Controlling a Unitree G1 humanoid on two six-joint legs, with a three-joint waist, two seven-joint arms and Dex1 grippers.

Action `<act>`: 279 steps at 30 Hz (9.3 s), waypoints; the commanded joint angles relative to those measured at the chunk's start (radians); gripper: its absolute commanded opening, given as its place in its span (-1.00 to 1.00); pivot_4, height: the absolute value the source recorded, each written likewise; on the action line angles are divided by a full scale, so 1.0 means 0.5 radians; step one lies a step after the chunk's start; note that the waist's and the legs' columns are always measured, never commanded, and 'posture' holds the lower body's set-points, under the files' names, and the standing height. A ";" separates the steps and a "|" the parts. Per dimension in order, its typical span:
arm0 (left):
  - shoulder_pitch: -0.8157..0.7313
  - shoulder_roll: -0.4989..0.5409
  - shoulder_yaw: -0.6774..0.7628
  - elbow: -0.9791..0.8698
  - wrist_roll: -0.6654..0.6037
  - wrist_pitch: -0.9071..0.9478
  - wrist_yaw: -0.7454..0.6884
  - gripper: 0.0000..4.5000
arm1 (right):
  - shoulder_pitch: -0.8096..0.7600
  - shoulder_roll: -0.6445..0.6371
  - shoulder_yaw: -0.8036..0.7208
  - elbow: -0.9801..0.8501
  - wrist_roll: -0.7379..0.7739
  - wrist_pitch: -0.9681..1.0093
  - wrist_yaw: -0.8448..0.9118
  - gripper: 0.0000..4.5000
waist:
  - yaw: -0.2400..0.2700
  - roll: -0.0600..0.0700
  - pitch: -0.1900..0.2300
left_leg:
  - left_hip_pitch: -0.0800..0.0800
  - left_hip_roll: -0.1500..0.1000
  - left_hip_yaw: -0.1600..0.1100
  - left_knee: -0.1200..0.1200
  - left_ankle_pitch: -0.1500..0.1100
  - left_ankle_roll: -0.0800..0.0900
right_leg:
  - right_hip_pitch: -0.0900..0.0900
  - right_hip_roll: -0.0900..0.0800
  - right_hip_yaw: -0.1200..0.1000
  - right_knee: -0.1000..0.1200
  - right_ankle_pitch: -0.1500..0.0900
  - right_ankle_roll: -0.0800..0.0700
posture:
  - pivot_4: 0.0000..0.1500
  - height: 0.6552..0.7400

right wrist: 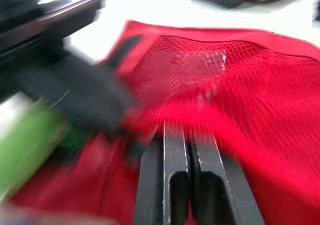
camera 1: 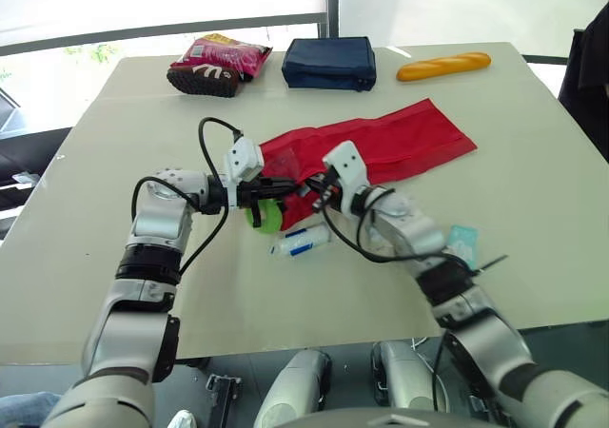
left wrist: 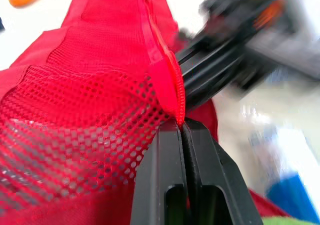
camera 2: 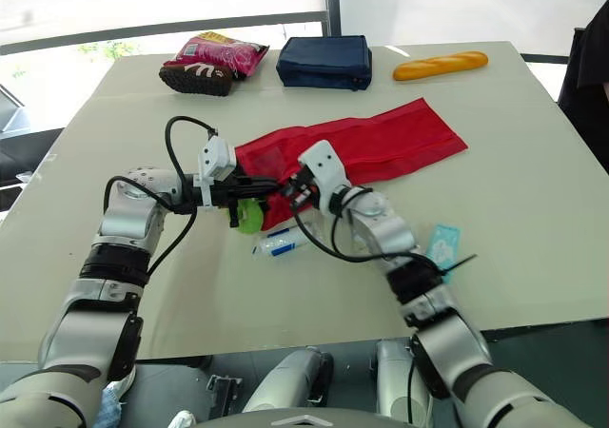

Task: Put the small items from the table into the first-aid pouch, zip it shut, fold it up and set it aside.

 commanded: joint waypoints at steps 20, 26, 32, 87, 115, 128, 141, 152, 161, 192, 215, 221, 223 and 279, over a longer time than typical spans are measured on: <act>-0.563 0.361 0.112 1.221 0.235 -0.571 -0.189 0.93 | 1.479 -1.019 -1.267 -1.902 0.880 0.205 0.331 0.53 | 0.069 -0.010 -0.001 | -0.004 0.003 -0.003 0.001 -0.001 0.001 | 0.006 -0.001 -0.011 -0.009 -0.001 0.002 | 1.00 0.75; -0.603 0.038 -0.038 0.882 0.256 -0.485 -0.347 1.00 | 1.447 -1.067 -1.256 -1.964 1.013 0.269 0.228 0.95 | 0.074 -0.011 -0.002 | -0.004 0.003 -0.007 0.006 -0.004 0.007 | 0.016 -0.002 -0.016 -0.018 0.002 0.006 | 1.00 0.75; -0.721 -0.232 -0.207 1.027 0.497 -0.665 0.019 1.00 | 1.359 -1.066 -1.208 -1.940 1.019 0.254 0.152 0.95 | 0.059 -0.014 0.000 | -0.005 0.003 -0.007 0.006 -0.001 0.002 | 0.014 -0.001 -0.013 -0.020 0.002 0.005 | 1.00 0.75; -0.379 -0.122 -0.291 0.584 0.304 -0.674 -0.561 -0.98 | 0.743 -1.273 -0.027 -1.586 0.457 0.309 0.384 1.00 | 0.061 -0.017 0.000 | -0.004 0.004 -0.006 0.009 -0.001 0.002 | 0.017 0.001 -0.015 -0.022 0.004 0.007 | 1.00 0.75; -0.455 -0.176 -0.201 0.627 0.221 -0.603 -0.411 -1.00 | 0.123 -0.766 0.302 -1.140 0.038 0.857 0.594 -0.94 | 0.061 -0.019 0.000 | -0.008 0.004 -0.009 0.015 -0.001 0.002 | 0.013 0.002 -0.016 -0.018 0.006 0.004 | 1.00 0.75; -0.205 -0.247 -0.137 0.012 0.041 -0.215 -0.244 -1.00 | 0.316 -0.562 -0.022 -1.382 0.033 1.542 -0.056 -0.94 | 0.053 -0.017 -0.001 | -0.008 0.004 -0.009 0.015 -0.001 0.001 | 0.012 0.002 -0.014 -0.014 0.006 0.003 | 1.00 0.75; 0.114 -0.357 -0.194 -0.642 -0.076 0.251 -0.002 -1.00 | 0.177 0.056 -0.053 -0.885 -0.028 1.267 -0.441 -0.94 | 0.058 -0.015 -0.001 | -0.005 0.004 -0.006 0.015 -0.001 0.001 | 0.012 0.003 -0.010 -0.012 0.006 0.003 | 1.00 0.75; 0.085 -0.431 -0.178 -0.525 -0.004 0.208 0.262 -1.00 | 0.253 0.345 -0.204 -0.837 0.035 1.263 -0.545 -0.94 | 0.051 -0.015 -0.001 | -0.004 0.004 -0.005 0.014 -0.001 0.001 | 0.010 0.005 -0.008 -0.010 0.007 0.003 | 1.00 0.75; 0.045 -0.343 -0.176 -0.330 0.045 0.055 0.216 -1.00 | 0.333 0.044 -0.250 -1.226 0.242 1.458 -0.292 0.49 | 0.054 -0.014 -0.001 | -0.004 0.004 -0.005 0.013 -0.001 0.001 | 0.011 0.005 -0.008 -0.011 0.007 0.003 | 1.00 0.75; -0.142 -0.101 -0.208 0.299 0.136 -0.470 -0.092 -1.00 | 2.705 -1.328 -2.907 -1.616 1.065 0.022 1.637 0.96 | 0.081 -0.013 -0.003 | 0.008 0.013 -0.002 0.002 -0.007 0.010 | 0.029 0.007 -0.010 -0.032 0.003 0.013 | 1.00 0.75; -0.040 -0.220 -0.233 -0.115 0.111 -0.156 -0.017 -1.00 | 1.609 -0.952 -0.326 -2.017 0.251 0.714 -0.149 0.96 | 0.120 -0.015 -0.004 | -0.001 0.015 0.001 0.006 -0.001 0.001 | 0.020 0.008 -0.008 -0.030 0.007 0.006 | 1.00 0.75; -0.042 -0.238 -0.244 -0.137 0.117 -0.128 -0.008 -1.00 | 1.389 -0.993 -0.165 -1.843 0.194 0.789 -0.122 0.96 | 0.116 -0.015 -0.004 | -0.001 0.014 0.000 0.006 -0.001 0.001 | 0.020 0.009 -0.009 -0.030 0.007 0.006 | 1.00 0.75; -0.045 -0.239 -0.244 -0.141 0.118 -0.123 -0.008 -1.00 | 1.382 -1.007 -0.143 -1.826 0.189 0.813 -0.116 0.74 | 0.116 -0.015 -0.004 | -0.001 0.014 0.000 0.006 -0.001 0.001 | 0.020 0.009 -0.009 -0.030 0.007 0.006 | 1.00 0.75; -0.098 -0.425 -0.291 -0.123 0.100 -0.248 -0.018 -1.00 | 0.179 0.110 -0.597 -0.933 0.499 1.885 -0.656 -0.99 | 0.054 -0.012 -0.005 | -0.001 0.014 0.003 0.003 -0.001 0.001 | 0.012 0.011 -0.003 -0.026 0.014 -0.003 | 1.00 0.75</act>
